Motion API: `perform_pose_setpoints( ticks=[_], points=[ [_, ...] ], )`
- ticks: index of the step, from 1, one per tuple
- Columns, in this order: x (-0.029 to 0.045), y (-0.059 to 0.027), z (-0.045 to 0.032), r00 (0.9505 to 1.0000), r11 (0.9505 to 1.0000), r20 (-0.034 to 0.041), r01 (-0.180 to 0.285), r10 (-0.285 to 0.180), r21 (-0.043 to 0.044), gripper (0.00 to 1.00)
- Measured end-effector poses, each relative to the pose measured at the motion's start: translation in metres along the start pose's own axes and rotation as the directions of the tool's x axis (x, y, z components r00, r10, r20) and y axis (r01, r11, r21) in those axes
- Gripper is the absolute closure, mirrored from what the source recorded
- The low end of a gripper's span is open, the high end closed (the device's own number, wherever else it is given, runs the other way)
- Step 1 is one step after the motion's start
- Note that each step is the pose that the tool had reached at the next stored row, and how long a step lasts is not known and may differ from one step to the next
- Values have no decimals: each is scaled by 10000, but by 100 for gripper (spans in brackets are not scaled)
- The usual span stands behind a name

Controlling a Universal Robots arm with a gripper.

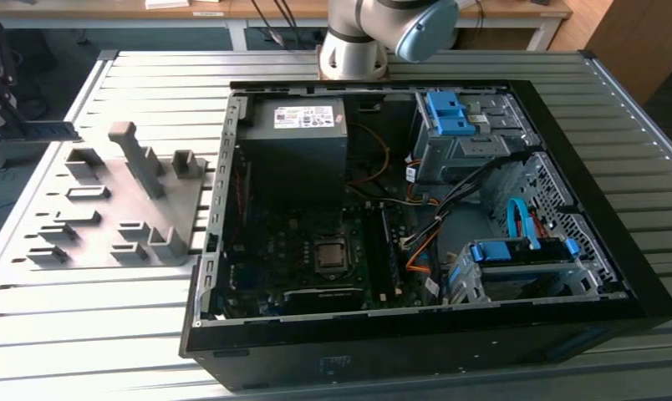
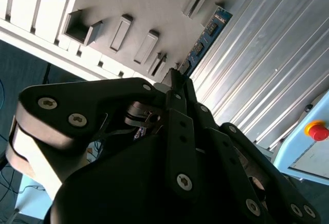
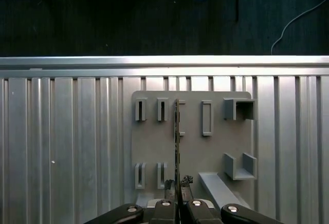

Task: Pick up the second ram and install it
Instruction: 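Pick up the second ram and move it above second insertion slot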

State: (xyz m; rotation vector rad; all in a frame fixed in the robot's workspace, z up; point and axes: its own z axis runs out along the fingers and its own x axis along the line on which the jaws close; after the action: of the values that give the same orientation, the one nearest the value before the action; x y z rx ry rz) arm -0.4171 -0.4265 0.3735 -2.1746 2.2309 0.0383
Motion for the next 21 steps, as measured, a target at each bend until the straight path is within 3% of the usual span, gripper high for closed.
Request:
perform_pose_setpoints(
  ticks=[4, 13, 21],
  points=[
    [-3, 0, -72, 10000, 10000, 3, 0, 0, -2, 86],
    [-3, -9, -76, 10000, 10000, 8, 1, -1, -4, 86],
    [-6, -138, -73, 10000, 10000, 10, 0, 0, -3, 86]
  ],
)
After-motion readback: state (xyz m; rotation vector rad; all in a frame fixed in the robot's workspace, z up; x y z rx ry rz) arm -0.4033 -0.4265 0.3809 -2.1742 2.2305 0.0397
